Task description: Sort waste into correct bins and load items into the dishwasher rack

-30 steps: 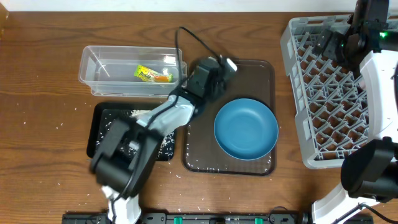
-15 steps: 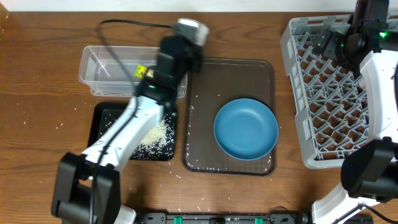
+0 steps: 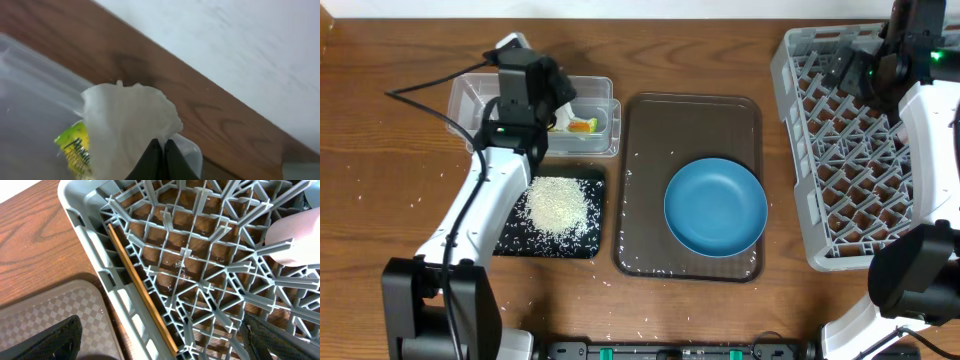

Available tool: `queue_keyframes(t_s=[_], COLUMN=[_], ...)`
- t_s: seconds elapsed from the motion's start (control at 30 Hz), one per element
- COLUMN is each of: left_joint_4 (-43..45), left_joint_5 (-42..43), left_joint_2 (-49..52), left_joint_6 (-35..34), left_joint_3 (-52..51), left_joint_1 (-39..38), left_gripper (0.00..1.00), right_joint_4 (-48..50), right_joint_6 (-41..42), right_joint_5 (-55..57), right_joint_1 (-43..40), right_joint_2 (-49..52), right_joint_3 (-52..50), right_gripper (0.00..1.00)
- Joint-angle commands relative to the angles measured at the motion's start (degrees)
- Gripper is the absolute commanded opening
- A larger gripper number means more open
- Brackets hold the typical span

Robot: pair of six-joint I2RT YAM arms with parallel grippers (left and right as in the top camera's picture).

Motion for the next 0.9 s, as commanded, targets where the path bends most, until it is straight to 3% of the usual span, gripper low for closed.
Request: queue_keyframes(t_s=[0.0,0.1,0.13,0.47,0.87], left_joint_4=[-0.9,-1.6,-1.7,-5.2,-34.9], left_joint_5=[-0.3,-0.3,-0.3,-0.3,-0.3], left_joint_2=[-1.2,-1.1,-1.2,-6.0,-26.0], left_joint_6=[-4.5,-4.5,-4.5,-4.0,4.5], left_joint_3=[0.4,0.4,0.4,0.4,0.4], left_joint_1=[1.6,2.4,2.6,2.6,2.6], left_gripper=[0.18,0.44,0.46,0.56,0.57], right_joint_4=[-0.1,-0.1,-0.1,-0.1,-0.1], right_joint_6=[0.6,0.6,0.6,0.6,0.6], right_joint_5=[0.2,0.2,0.2,0.2,0.2], right_joint_1=[0.0,0.0,0.0,0.0,0.0], right_joint_2=[-0.7,-0.7,-0.7,-0.7,-0.7], right_joint_3=[0.2,0.2,0.2,0.2,0.2], right_gripper=[0.99,0.99,0.99,0.99,0.99])
